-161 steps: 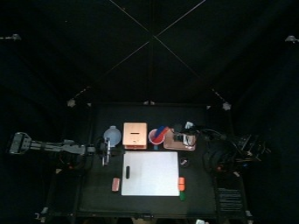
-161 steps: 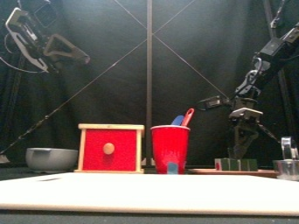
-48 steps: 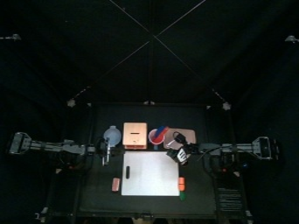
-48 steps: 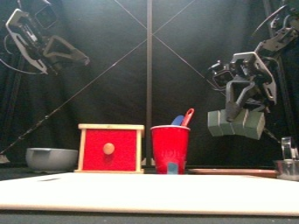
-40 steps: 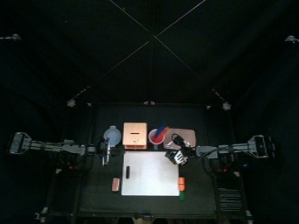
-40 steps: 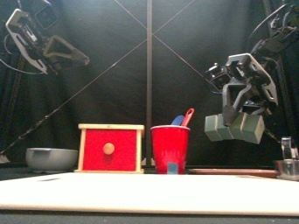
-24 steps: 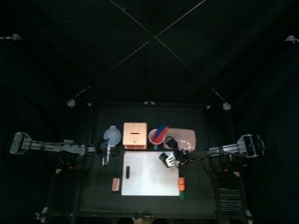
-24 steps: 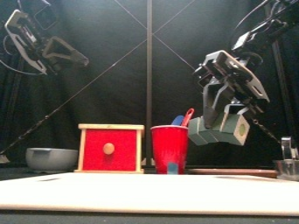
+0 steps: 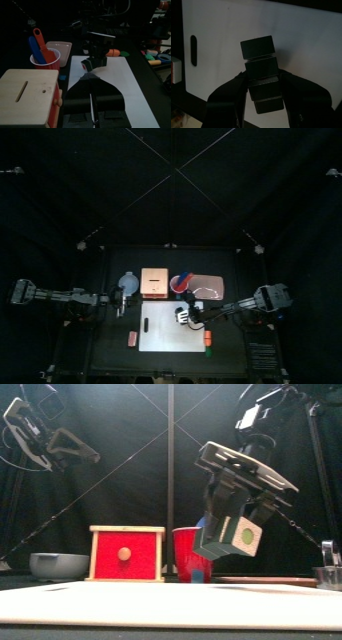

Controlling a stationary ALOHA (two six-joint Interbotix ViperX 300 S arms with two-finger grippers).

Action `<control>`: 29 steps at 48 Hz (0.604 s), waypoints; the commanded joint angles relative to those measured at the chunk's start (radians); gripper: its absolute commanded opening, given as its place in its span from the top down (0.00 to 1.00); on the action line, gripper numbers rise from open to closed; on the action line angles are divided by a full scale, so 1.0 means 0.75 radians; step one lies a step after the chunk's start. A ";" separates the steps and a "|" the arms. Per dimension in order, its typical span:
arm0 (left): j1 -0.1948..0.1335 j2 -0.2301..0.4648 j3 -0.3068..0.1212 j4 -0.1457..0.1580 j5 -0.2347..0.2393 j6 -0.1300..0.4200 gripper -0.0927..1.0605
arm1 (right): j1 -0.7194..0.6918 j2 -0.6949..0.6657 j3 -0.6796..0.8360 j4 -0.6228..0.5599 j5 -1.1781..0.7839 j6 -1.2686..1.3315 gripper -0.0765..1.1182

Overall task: Place sushi on board then cut the sushi with the knife then place the pieces on the plate
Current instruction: Place the sushi on the board

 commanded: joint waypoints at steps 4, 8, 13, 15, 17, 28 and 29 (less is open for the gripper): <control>0.010 -0.002 -0.018 0.004 -0.004 0.002 0.94 | 0.033 0.057 -0.182 -0.041 0.127 0.057 0.40; 0.008 -0.002 -0.018 0.004 -0.004 0.002 0.94 | 0.053 0.110 -0.250 -0.027 0.196 0.063 0.40; 0.008 -0.004 -0.014 0.006 -0.004 0.002 0.94 | 0.078 0.182 -0.329 0.004 0.290 0.065 0.40; 0.008 -0.004 -0.012 0.006 -0.004 0.002 0.94 | 0.086 0.207 -0.362 0.018 0.319 0.067 0.40; 0.008 -0.004 -0.008 0.006 -0.004 0.002 0.94 | 0.092 0.235 -0.399 0.037 0.344 0.065 0.40; 0.002 -0.010 0.012 0.006 -0.004 0.000 0.94 | 0.104 0.315 -0.524 0.084 0.446 0.076 0.40; 0.000 -0.010 0.014 0.006 -0.002 0.002 0.94 | 0.106 0.319 -0.530 0.082 0.460 0.088 0.40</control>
